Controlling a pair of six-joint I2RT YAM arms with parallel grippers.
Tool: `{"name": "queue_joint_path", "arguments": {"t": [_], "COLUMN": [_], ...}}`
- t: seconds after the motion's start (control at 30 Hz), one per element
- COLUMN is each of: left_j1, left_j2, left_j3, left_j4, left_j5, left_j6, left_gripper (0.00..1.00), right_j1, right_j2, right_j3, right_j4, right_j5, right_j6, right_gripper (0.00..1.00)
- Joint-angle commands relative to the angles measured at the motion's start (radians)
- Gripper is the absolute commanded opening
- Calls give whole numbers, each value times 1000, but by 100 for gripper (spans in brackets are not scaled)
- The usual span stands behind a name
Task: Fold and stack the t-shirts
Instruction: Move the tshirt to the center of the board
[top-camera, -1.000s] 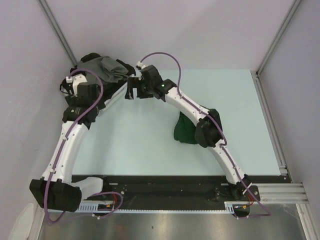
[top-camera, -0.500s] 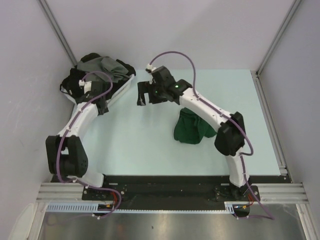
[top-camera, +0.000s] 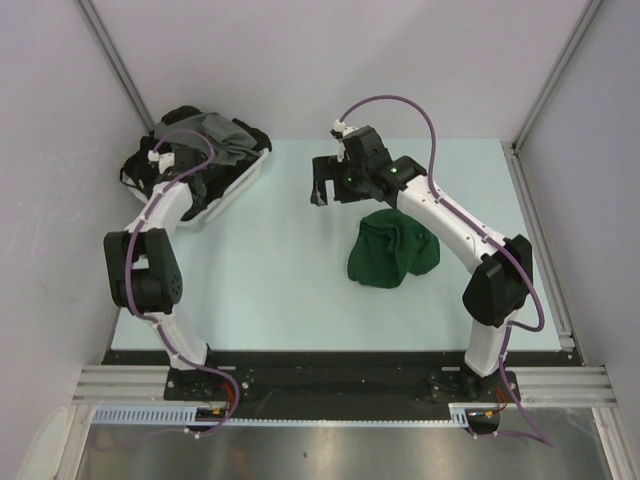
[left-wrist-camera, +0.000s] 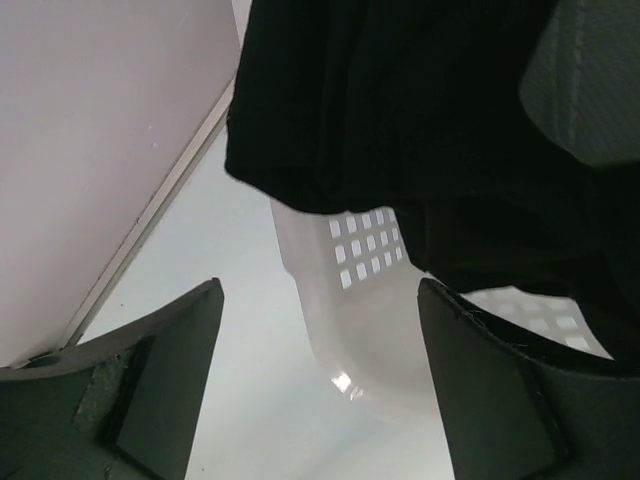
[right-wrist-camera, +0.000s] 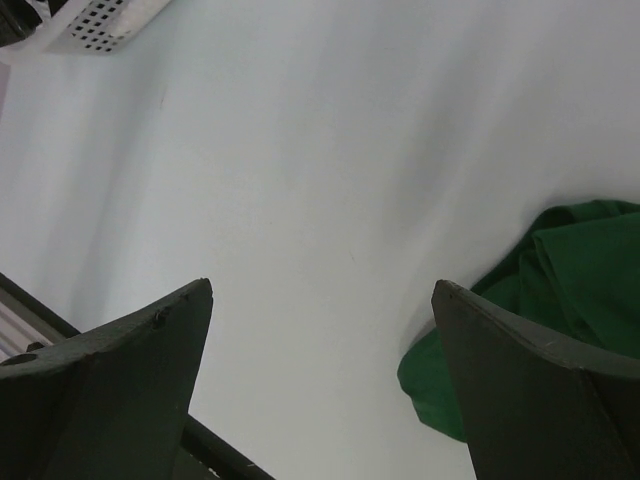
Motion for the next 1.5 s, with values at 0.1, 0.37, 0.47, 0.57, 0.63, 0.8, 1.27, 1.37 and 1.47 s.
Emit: {"name": "queue_joint_path", "arguments": {"t": [0.1, 0.37, 0.47, 0.57, 0.63, 0.8, 1.27, 1.37, 1.47], "left_j1": [19, 19, 19, 19, 18, 12, -151, -182, -205], "left_j2": [110, 149, 116, 101, 102, 101, 98, 96, 95], "left_j3": [85, 98, 59, 30, 24, 33, 26, 32, 42], "left_j4": [-3, -25, -12, -9, -11, -18, 1, 17, 29], "left_j5": [-32, 30, 44, 27, 26, 46, 99, 154, 222], "left_j6": [-24, -19, -18, -16, -4, 25, 183, 232, 278], "left_gripper": [83, 48, 6, 0, 0, 0, 0, 0, 0], "right_j1": [-4, -4, 2, 10, 12, 12, 6, 4, 2], "right_j2": [-43, -26, -22, -20, -17, -8, 49, 40, 28], "right_j3": [12, 52, 55, 58, 67, 82, 208, 199, 181], "right_j4": [-35, -54, -40, -29, -32, -35, -115, -117, -114], "right_j5": [35, 55, 50, 50, 48, 47, 76, 78, 78], "right_j6": [-33, -19, -3, 3, 1, 3, 1, 0, 0], "right_gripper": [98, 98, 98, 98, 98, 98, 98, 98, 98]}}
